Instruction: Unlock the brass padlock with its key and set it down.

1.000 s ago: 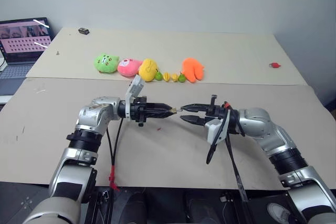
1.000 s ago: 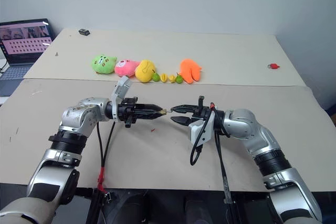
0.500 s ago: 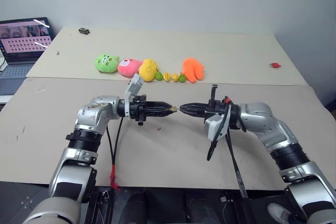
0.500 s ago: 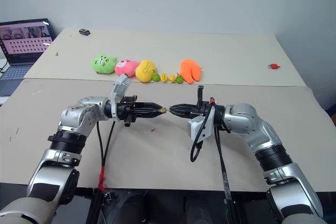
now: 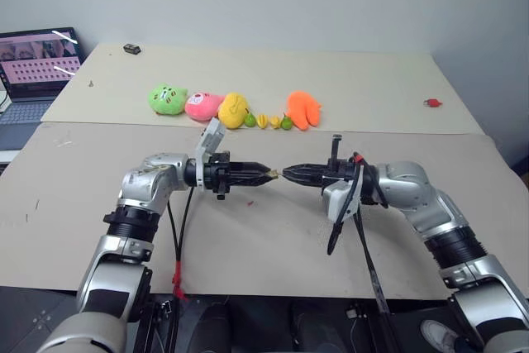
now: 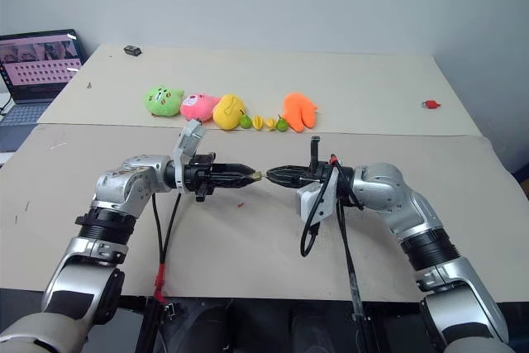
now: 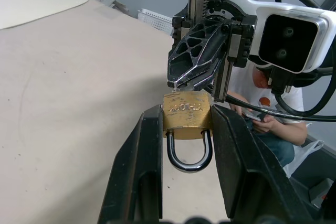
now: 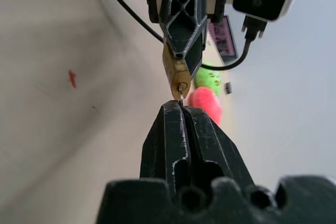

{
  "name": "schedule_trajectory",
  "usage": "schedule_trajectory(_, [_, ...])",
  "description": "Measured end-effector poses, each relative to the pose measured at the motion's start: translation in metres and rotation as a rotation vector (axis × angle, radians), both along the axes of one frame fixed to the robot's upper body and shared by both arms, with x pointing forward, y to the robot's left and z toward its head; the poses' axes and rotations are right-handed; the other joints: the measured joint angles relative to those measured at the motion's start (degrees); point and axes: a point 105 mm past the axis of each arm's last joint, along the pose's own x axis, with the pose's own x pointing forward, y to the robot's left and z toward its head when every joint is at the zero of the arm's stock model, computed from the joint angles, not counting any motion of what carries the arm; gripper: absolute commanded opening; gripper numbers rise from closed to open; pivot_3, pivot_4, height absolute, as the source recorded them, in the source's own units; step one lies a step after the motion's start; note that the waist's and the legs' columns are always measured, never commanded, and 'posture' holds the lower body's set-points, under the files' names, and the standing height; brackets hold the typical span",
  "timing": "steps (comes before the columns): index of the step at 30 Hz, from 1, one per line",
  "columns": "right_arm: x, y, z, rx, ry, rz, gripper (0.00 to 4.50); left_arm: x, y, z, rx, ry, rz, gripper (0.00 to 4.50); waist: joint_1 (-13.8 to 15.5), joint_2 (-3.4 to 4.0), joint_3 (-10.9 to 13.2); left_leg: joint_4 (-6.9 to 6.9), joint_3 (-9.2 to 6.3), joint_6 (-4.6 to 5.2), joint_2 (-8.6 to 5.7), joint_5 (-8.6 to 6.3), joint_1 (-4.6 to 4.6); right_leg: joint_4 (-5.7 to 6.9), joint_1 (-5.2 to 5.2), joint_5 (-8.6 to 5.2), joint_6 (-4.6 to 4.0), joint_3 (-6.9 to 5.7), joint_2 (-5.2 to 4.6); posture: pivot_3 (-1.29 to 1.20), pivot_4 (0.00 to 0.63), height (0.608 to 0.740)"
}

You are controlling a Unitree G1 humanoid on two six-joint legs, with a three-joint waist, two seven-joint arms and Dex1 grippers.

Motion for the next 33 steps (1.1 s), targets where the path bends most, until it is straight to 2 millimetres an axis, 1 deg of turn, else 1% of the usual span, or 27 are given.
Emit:
schedule_trajectory(5, [-0.004,0.001,-0.011,0.018,0.395,-0.034,0.04,-0.005,0.000,-0.012,0.025,-0.009,-0.009,0.82,0.1,0.00,0.0,0.01,-0.02,0.00,0.01,0.00,0.01,0.03,0.01,0.01,-0.01,-0.02,0.01,0.00,0.150,0.722])
schedule_trajectory(7, [-0.005,0.001,-0.012,0.033,0.504,-0.049,0.04,-0.006,-0.001,-0.014,0.023,-0.008,-0.011,0.82,0.1,0.00,0.0,0.02,-0.01,0.00,0.00,0.00,0.01,0.02,0.01,0.00,-0.01,-0.02,0.00,0.00,0.150,0.722])
schedule_trajectory(9, [-0.004,-0.001,-0.012,0.047,0.595,-0.068,0.04,-0.005,-0.003,-0.014,0.020,-0.009,-0.009,0.82,0.2,0.00,0.0,0.02,-0.01,0.00,0.00,0.00,0.00,0.01,0.00,0.00,0.00,-0.02,0.00,0.00,0.150,0.722])
schedule_trajectory(13, [-0.002,-0.001,-0.011,0.058,0.687,-0.090,0.04,-0.005,-0.004,-0.014,0.021,-0.011,-0.002,0.82,0.1,0.00,0.0,0.01,0.00,0.00,0.01,0.00,-0.01,0.01,-0.03,0.00,0.00,-0.02,0.01,0.00,0.150,0.722])
schedule_trajectory(15, [-0.001,-0.001,-0.012,0.039,0.644,-0.096,0.04,-0.004,-0.003,-0.014,0.023,-0.011,0.003,0.82,0.2,0.00,0.0,0.01,0.00,0.00,0.00,0.00,-0.01,0.01,-0.04,-0.01,0.01,-0.02,0.01,0.00,0.150,0.722])
schedule_trajectory(18, [0.002,0.000,-0.012,-0.027,0.441,-0.084,0.04,-0.003,-0.003,-0.014,0.026,-0.012,0.017,0.82,0.2,0.00,0.0,0.01,0.01,0.00,0.00,0.00,-0.01,0.00,-0.04,-0.07,0.12,-0.02,0.01,0.00,0.150,0.722])
schedule_trajectory(20, [0.006,0.003,-0.012,-0.019,0.314,-0.079,0.63,-0.001,-0.001,-0.013,0.027,-0.015,0.036,0.82,0.1,0.00,0.0,0.01,0.01,0.00,0.01,0.00,-0.01,0.00,-0.04,-0.07,0.12,-0.02,0.01,0.00,0.150,0.722])
schedule_trajectory(22, [0.012,0.006,-0.015,0.015,0.275,-0.096,1.05,-0.001,-0.001,-0.008,0.014,-0.032,0.035,0.82,0.0,0.00,0.0,0.01,0.01,0.00,0.00,0.00,-0.01,0.02,-0.05,-0.03,0.06,-0.02,0.01,0.00,0.150,0.722])
schedule_trajectory(24, [0.016,0.005,-0.019,0.008,0.228,-0.104,1.79,-0.003,-0.003,-0.005,0.010,-0.046,0.026,0.82,0.0,0.00,0.0,0.01,0.01,0.00,0.00,0.00,-0.02,0.00,-0.05,-0.01,0.02,-0.01,0.00,0.00,0.150,0.722])
schedule_trajectory(26, [0.019,0.005,-0.017,0.004,0.173,-0.114,2.56,-0.002,-0.002,-0.005,0.011,-0.046,0.027,0.82,0.0,0.00,0.0,0.01,0.01,0.00,-0.01,0.00,-0.03,0.00,-0.05,-0.01,0.02,-0.01,0.00,0.00,0.150,0.722])
schedule_trajectory(27, [0.021,0.006,-0.015,0.007,0.145,-0.115,2.82,-0.002,-0.002,-0.005,0.011,-0.047,0.027,0.82,0.0,0.00,0.0,0.01,0.00,0.00,0.00,0.00,-0.02,0.00,-0.04,-0.01,0.02,-0.01,0.00,0.00,0.150,0.722])
schedule_trajectory(33, [0.017,0.009,-0.005,0.033,0.008,-0.053,2.82,-0.002,-0.002,-0.005,0.009,-0.038,0.028,0.82,0.0,0.00,0.0,0.01,0.00,0.00,-0.01,0.00,-0.03,0.00,-0.04,-0.01,0.02,-0.02,0.00,0.00,0.150,0.722])
